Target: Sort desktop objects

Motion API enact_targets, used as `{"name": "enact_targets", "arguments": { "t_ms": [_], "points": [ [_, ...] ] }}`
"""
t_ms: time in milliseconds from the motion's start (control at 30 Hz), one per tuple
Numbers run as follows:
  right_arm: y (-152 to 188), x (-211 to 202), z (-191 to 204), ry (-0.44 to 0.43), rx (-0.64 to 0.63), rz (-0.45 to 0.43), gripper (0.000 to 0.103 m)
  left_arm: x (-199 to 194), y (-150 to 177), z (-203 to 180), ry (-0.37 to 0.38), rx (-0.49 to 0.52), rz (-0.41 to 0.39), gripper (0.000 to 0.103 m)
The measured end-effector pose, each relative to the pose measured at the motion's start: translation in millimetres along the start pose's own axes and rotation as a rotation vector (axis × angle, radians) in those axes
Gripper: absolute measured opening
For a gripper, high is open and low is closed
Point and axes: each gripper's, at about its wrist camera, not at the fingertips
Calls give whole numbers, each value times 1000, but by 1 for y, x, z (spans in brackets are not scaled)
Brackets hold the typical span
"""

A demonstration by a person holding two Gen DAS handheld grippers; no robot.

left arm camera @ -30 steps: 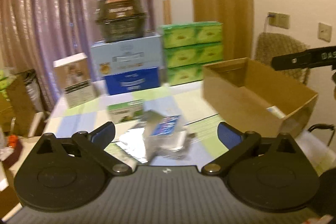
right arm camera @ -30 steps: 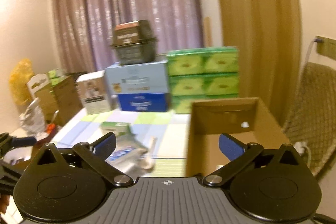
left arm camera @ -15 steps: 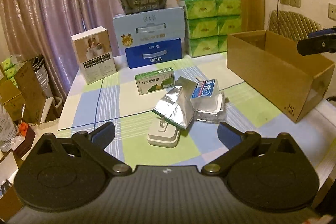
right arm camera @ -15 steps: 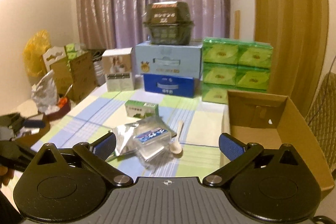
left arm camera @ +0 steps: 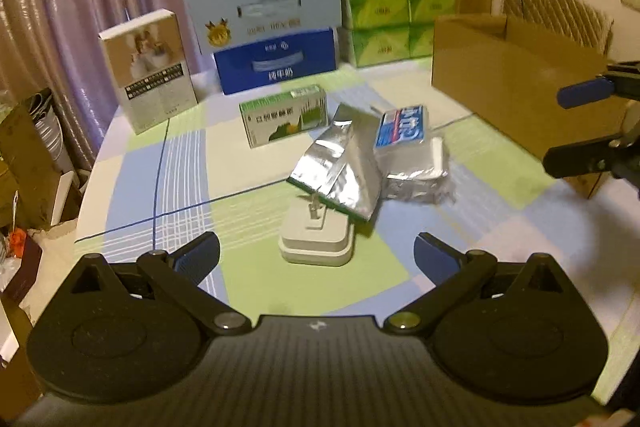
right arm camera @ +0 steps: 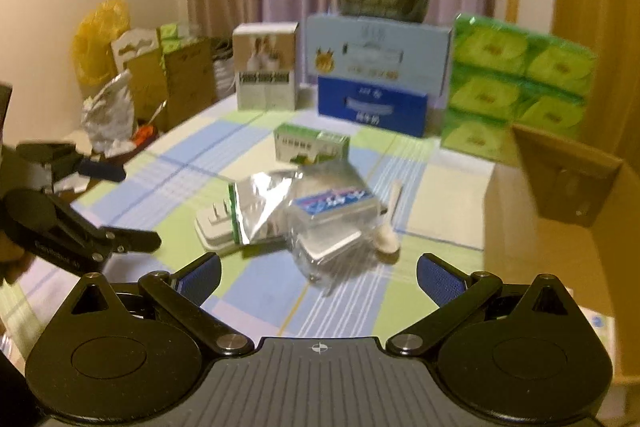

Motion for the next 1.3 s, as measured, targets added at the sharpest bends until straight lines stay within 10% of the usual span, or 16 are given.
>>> {"name": "enact_targets", "arguments": {
  "t_ms": [1300],
  "points": [
    [-68,172,-45,-148,-389,332,101,116,-10,11,210,199,151,78]
  ]
}}
Point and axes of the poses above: each gripper's, at about its wrist camera, not at the fingertips, and x roughly the way its jaws point, z to its left, y to its underside, and after that the axes turned 3 degrees about -y, right-handed
